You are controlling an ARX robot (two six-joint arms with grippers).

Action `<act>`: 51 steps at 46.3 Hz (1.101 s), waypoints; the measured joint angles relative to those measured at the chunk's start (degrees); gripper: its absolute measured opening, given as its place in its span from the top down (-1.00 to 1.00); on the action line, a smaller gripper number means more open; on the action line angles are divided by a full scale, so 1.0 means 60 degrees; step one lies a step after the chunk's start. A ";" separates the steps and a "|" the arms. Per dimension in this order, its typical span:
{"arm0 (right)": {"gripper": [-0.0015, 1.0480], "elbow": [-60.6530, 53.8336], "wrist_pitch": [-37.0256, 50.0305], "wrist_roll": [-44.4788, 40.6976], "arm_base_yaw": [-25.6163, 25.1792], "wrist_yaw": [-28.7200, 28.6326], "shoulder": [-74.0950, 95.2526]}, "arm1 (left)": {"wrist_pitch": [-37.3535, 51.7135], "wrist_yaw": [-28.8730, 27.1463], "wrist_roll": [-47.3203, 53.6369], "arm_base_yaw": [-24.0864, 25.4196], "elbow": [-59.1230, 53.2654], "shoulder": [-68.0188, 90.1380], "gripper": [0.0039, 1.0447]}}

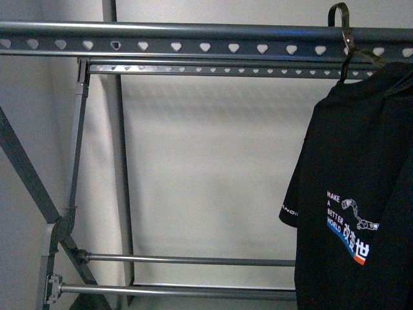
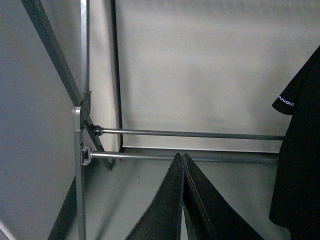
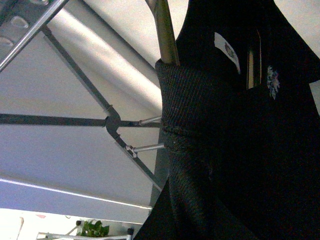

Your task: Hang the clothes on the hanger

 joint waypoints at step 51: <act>0.05 -1.1358 0.1231 -0.4226 0.1300 0.5125 -1.3806 | -0.3683 0.0000 0.0033 0.0000 -0.1337 -0.5257 0.94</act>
